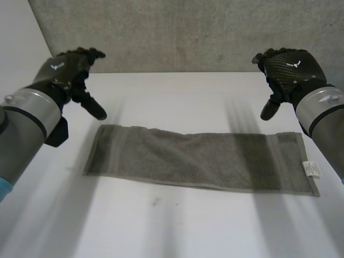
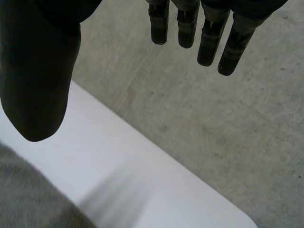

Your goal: Fold the towel.

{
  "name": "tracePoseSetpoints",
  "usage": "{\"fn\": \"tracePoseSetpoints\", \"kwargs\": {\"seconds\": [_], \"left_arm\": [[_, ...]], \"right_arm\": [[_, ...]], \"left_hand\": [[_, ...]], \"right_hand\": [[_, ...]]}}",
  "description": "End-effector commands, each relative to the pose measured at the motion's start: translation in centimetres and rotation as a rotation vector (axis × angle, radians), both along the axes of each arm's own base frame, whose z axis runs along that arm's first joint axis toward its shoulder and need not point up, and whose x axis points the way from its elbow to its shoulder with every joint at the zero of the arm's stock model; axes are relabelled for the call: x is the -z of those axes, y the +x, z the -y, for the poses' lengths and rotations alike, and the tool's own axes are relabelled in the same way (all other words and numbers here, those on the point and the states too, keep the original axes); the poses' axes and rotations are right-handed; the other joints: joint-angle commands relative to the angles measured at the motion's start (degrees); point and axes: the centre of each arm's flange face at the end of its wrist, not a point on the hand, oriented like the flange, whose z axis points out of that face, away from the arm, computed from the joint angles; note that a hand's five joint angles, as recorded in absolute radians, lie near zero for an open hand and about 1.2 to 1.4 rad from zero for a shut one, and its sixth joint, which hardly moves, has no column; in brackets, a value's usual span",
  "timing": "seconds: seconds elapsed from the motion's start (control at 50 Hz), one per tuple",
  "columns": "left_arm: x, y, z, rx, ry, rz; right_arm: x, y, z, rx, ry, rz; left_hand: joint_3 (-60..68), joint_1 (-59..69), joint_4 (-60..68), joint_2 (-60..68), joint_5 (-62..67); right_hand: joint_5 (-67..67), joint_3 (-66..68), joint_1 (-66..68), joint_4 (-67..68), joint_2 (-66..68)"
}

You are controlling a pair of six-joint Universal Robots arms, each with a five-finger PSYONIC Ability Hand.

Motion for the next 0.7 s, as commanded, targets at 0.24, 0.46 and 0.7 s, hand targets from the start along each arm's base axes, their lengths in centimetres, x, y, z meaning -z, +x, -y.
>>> {"fn": "tracePoseSetpoints", "kwargs": {"seconds": [0.24,0.46,0.7], "left_arm": [[11.7,2.0,2.2,0.038,0.227,0.293],[16.2,2.8,4.1,0.023,0.21,0.277],[17.6,2.9,3.9,0.038,0.234,0.323]], "right_arm": [[8.9,-5.2,0.3,0.017,0.318,-0.241],[15.0,-9.2,1.0,0.025,0.336,-0.263],[16.6,-10.1,0.6,-0.002,0.306,-0.332]], "left_hand": [[1.5,1.2,1.7,1.6,-0.4],[3.9,3.5,4.0,4.0,1.9],[4.1,3.7,4.2,4.1,2.1]], "right_hand": [[6.5,6.2,7.9,5.1,5.8],[14.8,14.4,16.1,13.3,14.0],[15.8,15.4,17.1,14.3,15.0]]}}
